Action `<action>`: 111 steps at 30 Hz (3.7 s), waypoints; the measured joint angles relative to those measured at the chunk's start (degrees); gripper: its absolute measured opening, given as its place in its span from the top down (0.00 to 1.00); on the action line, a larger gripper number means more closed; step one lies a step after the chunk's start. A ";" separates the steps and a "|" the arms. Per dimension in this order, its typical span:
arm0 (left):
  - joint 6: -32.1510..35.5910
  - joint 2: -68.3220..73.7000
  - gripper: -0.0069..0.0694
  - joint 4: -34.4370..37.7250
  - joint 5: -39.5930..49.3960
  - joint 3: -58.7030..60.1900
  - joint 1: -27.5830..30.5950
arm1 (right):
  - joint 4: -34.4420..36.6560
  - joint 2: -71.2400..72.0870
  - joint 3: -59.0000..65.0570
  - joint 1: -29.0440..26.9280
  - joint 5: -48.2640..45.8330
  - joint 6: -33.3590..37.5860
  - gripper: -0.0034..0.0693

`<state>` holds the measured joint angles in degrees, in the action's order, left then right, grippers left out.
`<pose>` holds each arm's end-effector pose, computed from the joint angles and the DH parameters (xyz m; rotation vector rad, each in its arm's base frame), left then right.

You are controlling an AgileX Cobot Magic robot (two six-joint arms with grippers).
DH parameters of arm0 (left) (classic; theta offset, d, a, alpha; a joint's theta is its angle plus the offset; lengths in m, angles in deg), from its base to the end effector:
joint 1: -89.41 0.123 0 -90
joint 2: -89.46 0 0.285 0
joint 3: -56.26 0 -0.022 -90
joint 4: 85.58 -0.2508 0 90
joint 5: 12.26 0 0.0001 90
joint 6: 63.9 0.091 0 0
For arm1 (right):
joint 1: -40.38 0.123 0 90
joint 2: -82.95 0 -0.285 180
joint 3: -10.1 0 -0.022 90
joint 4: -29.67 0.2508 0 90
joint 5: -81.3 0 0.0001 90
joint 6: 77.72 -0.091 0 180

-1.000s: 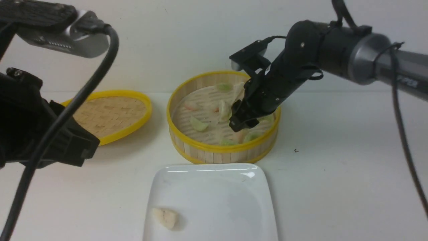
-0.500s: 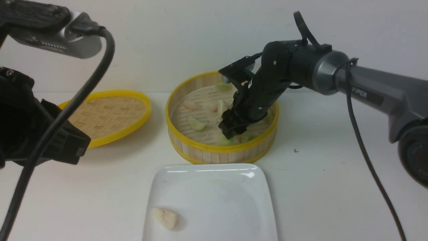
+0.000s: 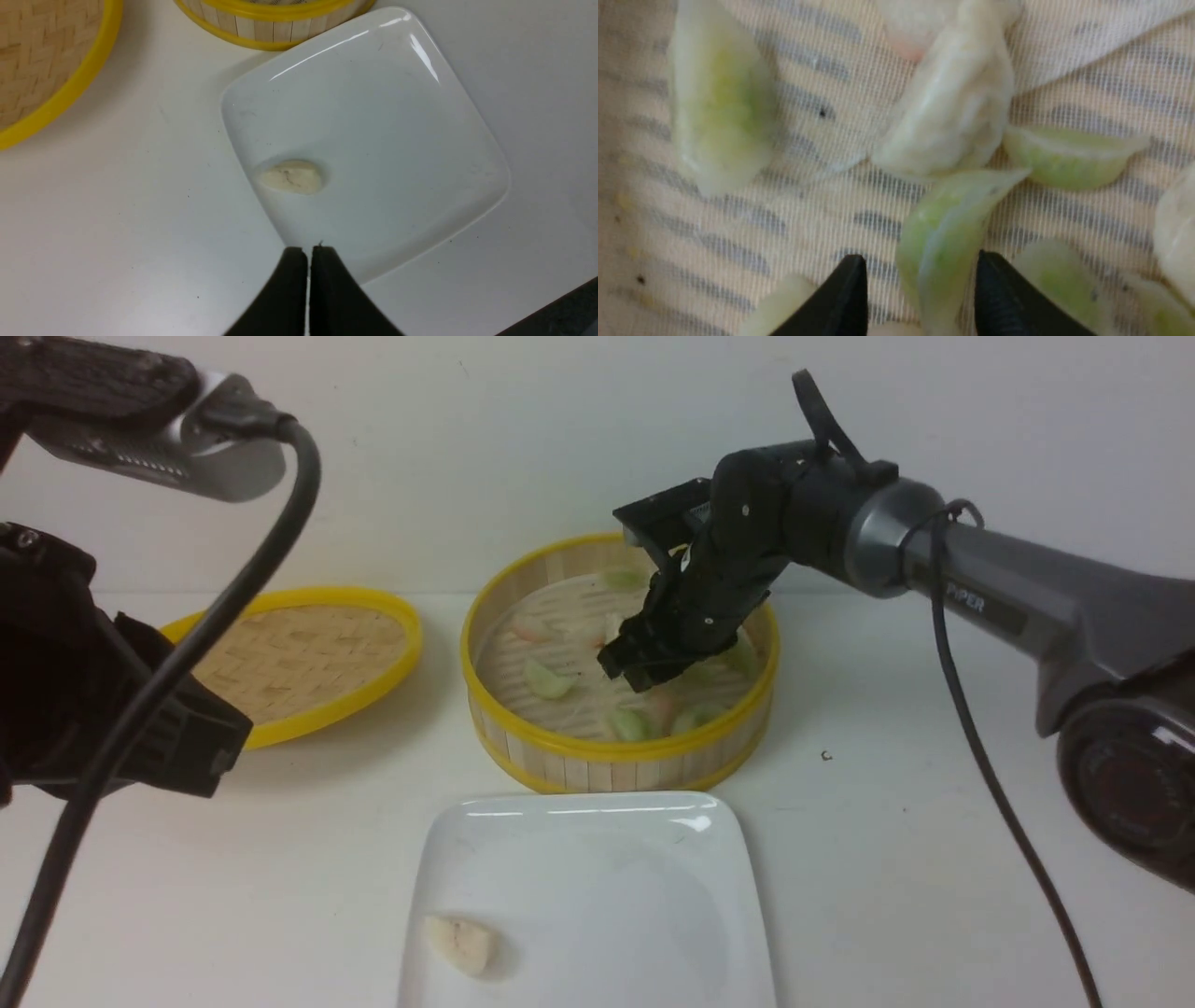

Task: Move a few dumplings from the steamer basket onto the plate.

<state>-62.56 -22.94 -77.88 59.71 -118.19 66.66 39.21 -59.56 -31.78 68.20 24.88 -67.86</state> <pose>0.1585 -0.0791 0.4063 0.5304 2.4947 -0.3256 0.4472 0.2502 0.1890 -0.8058 2.6349 0.3019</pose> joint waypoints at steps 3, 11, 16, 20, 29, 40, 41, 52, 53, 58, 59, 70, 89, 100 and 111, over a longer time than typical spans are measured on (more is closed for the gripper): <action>0.06 0.00 0.92 -0.06 0.00 0.00 0.00 | -0.05 0.07 -1.13 0.00 0.80 -0.01 0.54; 0.06 0.00 0.92 -1.81 0.00 0.00 0.00 | -0.11 -0.57 -1.33 0.00 2.69 -0.06 0.54; 0.06 0.00 0.92 -2.37 0.00 0.00 0.00 | -0.05 -3.52 -1.40 0.00 2.24 -0.06 0.54; 0.06 0.00 0.92 -2.37 0.00 0.00 0.00 | -0.16 -4.45 -1.80 -0.05 1.99 0.73 0.55; 0.06 0.00 0.92 -2.41 0.00 0.00 0.00 | -1.28 0.17 -1.32 -0.05 -7.49 1.02 0.67; 0.06 0.00 0.92 -2.41 0.00 0.00 0.00 | 6.31 21.49 2.49 0.58 -14.44 1.02 0.67; 0.06 0.00 0.92 -2.49 0.00 0.00 0.00 | 7.38 23.49 4.89 1.17 -14.44 1.02 0.67; 0.17 0.00 0.92 -2.50 0.00 0.00 0.00 | 10.81 23.17 31.96 15.07 -5.85 1.02 0.67; 0.24 0.00 0.92 -2.50 0.00 0.00 0.00 | 10.81 21.68 32.12 15.51 -4.68 1.02 0.67; 0.24 0.00 0.92 -2.50 0.00 0.00 0.00 | 10.56 17.04 32.42 15.77 -1.13 0.60 0.49; 0.24 0.00 0.92 -2.50 0.00 0.00 0.00 | 10.32 16.99 32.49 15.77 -1.17 0.33 0.44; 0.61 0.00 0.92 -2.54 0.00 0.00 0.00 | -2.91 32.40 25.22 15.61 -11.62 -6.05 0.88; 1.75 0.00 0.92 1.61 -5.10 0.00 0.00 | -27.65 108.63 78.90 15.53 22.90 -33.70 0.97; 2.24 -2.98 0.92 2.86 -10.89 2.55 0.00 | -45.93 135.53 92.62 15.48 28.80 -50.90 0.97; 0.48 -32.54 0.92 2.24 -30.88 28.15 0.00 | -49.27 135.59 93.12 15.48 30.07 -54.17 0.97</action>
<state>-62.08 -55.48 -75.64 28.83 -90.04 66.66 -10.06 76.03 61.34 83.68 54.95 -122.03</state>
